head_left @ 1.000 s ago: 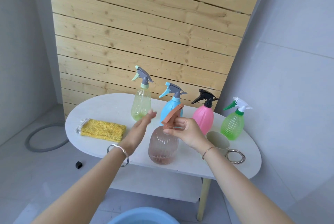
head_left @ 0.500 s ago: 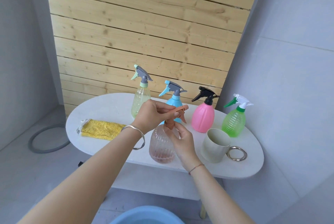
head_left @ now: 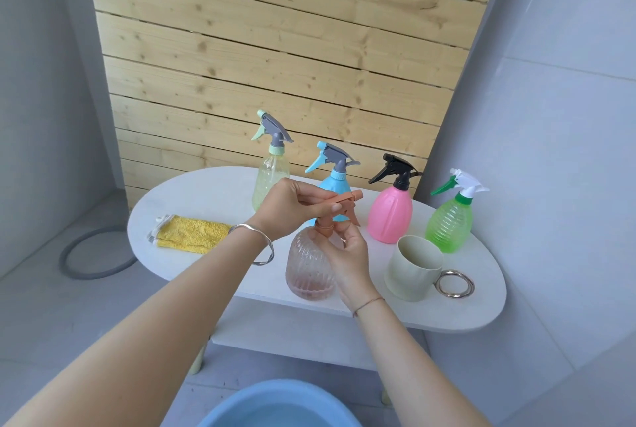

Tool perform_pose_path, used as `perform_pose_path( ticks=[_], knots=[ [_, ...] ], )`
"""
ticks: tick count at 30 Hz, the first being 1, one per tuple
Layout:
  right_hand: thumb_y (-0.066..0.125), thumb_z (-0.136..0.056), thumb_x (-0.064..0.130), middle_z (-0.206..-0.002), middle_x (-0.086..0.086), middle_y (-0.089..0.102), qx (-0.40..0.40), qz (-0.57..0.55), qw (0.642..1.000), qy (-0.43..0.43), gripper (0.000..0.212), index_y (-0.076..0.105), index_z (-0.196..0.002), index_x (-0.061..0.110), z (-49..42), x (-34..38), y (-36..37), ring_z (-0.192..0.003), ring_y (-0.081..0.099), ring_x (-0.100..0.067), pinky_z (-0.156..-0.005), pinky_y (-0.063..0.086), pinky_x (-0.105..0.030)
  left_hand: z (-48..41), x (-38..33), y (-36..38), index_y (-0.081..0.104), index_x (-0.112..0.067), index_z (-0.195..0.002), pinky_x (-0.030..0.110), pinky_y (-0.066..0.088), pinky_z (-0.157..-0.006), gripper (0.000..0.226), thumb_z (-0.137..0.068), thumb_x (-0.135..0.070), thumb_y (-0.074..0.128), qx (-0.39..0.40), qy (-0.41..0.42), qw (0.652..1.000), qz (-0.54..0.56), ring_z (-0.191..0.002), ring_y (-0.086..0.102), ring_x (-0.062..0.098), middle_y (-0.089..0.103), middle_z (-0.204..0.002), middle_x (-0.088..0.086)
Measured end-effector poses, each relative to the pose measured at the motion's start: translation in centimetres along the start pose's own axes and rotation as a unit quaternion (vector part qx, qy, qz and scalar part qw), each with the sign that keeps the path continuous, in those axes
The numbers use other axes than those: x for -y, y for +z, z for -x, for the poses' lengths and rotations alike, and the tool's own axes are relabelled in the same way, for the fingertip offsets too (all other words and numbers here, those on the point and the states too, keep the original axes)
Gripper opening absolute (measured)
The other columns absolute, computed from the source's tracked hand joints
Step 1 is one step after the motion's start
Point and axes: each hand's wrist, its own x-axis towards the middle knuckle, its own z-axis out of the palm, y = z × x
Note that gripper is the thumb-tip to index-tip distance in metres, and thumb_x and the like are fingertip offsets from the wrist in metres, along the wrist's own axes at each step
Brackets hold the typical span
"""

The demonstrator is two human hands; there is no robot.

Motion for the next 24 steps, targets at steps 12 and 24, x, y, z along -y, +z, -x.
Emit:
perform_pose_path(
  ticks=[12, 24],
  knots=[
    [0.074, -0.080, 0.011, -0.099, 0.006, 0.069, 0.061, -0.052, 0.996, 0.038, 0.016, 0.069, -0.093, 0.018, -0.1, 0.7, -0.6, -0.102, 0.061, -0.009, -0.086, 0.047, -0.020, -0.5, 0.4, 0.0, 0.076, -0.013, -0.098, 0.024, 0.054, -0.086, 0.019, -0.080, -0.014, 0.077, -0.001, -0.010, 1.000, 0.005, -0.087, 0.072, 0.009, 0.076, -0.090, 0.000],
    [0.075, -0.080, 0.016, -0.103, 0.003, 0.067, 0.043, -0.016, 0.999, -0.001, 0.016, 0.067, -0.094, 0.018, -0.3, 0.1, -0.3, -0.106, 0.061, -0.009, -0.090, 0.047, -0.025, -0.7, 0.4, -0.3, 0.077, -0.012, -0.097, 0.016, 0.050, -0.087, 0.020, -0.078, -0.015, 0.079, 0.006, -0.001, 1.000, -0.010, -0.088, 0.069, 0.003, 0.076, -0.088, -0.005]
  ],
)
